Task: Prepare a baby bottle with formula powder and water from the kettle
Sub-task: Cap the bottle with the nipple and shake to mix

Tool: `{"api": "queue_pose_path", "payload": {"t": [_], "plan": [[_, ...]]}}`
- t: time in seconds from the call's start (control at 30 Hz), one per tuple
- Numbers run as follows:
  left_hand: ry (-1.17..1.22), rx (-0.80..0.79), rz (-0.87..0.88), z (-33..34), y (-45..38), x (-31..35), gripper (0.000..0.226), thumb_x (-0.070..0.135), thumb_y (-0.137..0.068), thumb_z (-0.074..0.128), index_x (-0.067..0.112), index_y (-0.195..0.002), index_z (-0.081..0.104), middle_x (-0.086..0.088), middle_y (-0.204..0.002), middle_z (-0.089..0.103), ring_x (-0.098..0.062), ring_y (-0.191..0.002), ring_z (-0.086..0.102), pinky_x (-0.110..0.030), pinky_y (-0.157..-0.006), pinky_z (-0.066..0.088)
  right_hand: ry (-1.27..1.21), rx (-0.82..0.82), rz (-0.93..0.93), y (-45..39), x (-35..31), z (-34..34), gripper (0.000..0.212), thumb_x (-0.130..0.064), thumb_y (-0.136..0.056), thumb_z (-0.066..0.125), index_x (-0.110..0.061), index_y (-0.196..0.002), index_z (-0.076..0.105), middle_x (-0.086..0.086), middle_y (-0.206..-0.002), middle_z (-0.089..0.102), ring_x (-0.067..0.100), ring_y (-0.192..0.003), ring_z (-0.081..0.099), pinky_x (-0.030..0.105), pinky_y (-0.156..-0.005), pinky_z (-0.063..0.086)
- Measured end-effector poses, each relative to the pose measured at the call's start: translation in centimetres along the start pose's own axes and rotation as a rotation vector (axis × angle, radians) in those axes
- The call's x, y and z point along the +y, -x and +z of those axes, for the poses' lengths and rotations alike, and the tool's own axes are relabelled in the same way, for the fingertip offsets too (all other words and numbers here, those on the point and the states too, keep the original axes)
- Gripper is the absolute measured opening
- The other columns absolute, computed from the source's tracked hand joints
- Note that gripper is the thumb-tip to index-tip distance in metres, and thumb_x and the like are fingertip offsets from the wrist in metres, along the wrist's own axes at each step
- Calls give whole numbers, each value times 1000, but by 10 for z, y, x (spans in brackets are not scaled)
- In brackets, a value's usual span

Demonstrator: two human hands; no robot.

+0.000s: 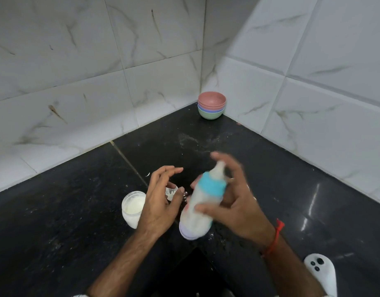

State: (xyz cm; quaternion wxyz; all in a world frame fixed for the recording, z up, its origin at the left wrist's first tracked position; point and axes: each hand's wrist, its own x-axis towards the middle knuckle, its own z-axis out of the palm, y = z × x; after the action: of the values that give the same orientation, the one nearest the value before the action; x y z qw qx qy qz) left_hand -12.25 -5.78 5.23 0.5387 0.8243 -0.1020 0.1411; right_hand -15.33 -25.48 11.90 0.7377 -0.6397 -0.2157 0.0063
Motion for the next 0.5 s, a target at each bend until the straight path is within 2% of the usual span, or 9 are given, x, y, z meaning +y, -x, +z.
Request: {"api": "queue_pose_path", "payload": {"t": [0.07,0.13,0.2,0.23,0.3,0.37,0.4,0.43,0.5], "plan": [[1,18,3,-1,1,1,56,3,-94,72,41,-132,58,17,-139,47,-15,-94,67,-13,-80,48,-362,313,-4,-6,-1,-9,84,-24,-77,90,-36,-146,44,24,-118,67,50,-107,66,63,-96,55],[4,23,-1,-2,2,1,56,2,-94,71,42,-131,58,19,-138,47,-14,-95,66,-10,-79,46,-840,603,56,-15,3,-23,72,-40,-86,81,-18,-147,49,14,-124,71,32,-116,67,48,-95,60],[-2,21,-1,-2,3,1,55,3,-94,71,41,-132,59,20,-138,47,-15,-96,66,-10,-78,47,-1193,726,68,-17,11,-24,46,-42,-97,66,-8,-128,65,8,-134,69,22,-126,64,38,-88,63],[-5,19,1,-1,4,1,54,3,-94,71,40,-132,59,21,-138,47,-16,-96,66,-11,-78,47,-1164,704,69,-14,15,-18,40,-41,-99,63,-9,-123,66,10,-137,67,24,-131,61,37,-88,63],[-7,21,3,-1,3,0,55,3,-94,71,41,-132,59,22,-138,47,-16,-95,66,-12,-77,48,-813,515,60,-5,15,-3,44,-36,-94,71,-18,-131,56,18,-130,67,39,-127,59,47,-91,62],[-11,20,5,-1,2,0,59,3,-93,72,45,-132,57,23,-138,46,-15,-95,66,-13,-78,49,-307,77,0,5,8,2,73,-19,-81,86,-35,-140,47,29,-125,61,54,-110,63,64,-93,57],[-14,16,2,-1,2,0,59,3,-93,72,45,-132,56,24,-139,45,-14,-96,66,-14,-78,50,-105,-131,-3,8,3,1,85,-12,-75,89,-43,-141,44,29,-127,58,54,-107,64,66,-94,56],[-15,9,0,-1,2,0,59,3,-93,72,44,-133,56,23,-139,45,-14,-96,66,-15,-79,51,-12,-232,-7,9,-2,-1,91,-8,-73,90,-47,-141,43,28,-127,58,51,-106,66,64,-94,56],[-11,12,5,0,2,0,58,3,-93,72,43,-133,57,22,-139,46,-15,-96,66,-14,-78,51,-142,-117,-39,7,-7,-4,89,-10,-75,90,-47,-140,44,29,-120,61,58,-100,65,71,-91,54]]}}
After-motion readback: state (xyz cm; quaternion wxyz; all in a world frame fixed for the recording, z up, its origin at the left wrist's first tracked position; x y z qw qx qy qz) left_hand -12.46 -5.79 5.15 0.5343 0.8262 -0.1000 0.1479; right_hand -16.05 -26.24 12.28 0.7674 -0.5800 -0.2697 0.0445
